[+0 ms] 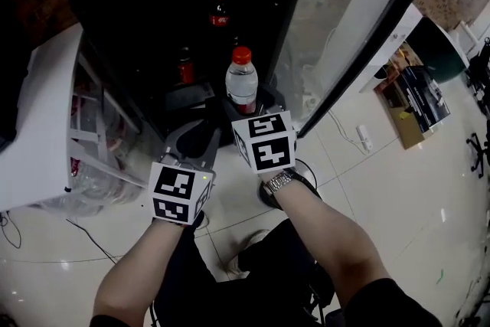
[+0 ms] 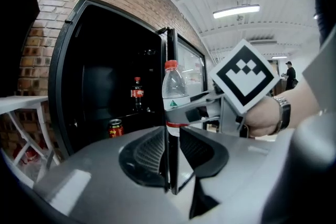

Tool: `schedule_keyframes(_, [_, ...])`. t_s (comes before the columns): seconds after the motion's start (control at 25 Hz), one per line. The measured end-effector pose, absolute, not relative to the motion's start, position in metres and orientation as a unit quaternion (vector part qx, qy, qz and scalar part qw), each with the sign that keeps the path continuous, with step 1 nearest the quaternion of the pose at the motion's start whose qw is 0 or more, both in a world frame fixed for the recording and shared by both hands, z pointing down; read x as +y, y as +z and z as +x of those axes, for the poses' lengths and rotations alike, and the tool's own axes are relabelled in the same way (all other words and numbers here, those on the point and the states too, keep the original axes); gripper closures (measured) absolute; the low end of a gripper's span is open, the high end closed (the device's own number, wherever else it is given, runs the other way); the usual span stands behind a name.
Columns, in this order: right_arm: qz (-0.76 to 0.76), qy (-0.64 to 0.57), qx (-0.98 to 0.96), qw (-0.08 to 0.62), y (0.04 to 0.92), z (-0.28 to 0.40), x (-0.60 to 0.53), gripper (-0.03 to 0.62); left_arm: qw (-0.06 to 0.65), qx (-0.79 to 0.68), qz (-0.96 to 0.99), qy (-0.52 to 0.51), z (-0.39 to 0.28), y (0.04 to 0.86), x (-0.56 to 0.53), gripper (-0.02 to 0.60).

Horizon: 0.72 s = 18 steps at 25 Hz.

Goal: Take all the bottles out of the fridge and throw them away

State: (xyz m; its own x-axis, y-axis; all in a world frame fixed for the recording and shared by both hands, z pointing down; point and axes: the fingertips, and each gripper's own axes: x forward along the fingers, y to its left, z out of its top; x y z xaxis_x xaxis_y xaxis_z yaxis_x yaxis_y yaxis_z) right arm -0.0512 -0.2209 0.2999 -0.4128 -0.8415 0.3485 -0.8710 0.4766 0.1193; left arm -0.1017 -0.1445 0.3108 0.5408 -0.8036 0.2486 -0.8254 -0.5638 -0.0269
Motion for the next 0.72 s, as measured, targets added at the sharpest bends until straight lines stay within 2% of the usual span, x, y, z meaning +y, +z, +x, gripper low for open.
schedule_keyframes(0.36, [0.542, 0.076, -0.810, 0.211, 0.342, 0.050, -0.149, 0.304, 0.054, -0.423, 0.893, 0.142, -0.024, 0.347, -0.110, 0.491])
schedule_keyframes(0.72, [0.561, 0.162, -0.770, 0.255, 0.431, 0.147, -0.097, 0.304, 0.067, -0.351, 0.914, 0.193, 0.071, 0.405, -0.080, 0.491])
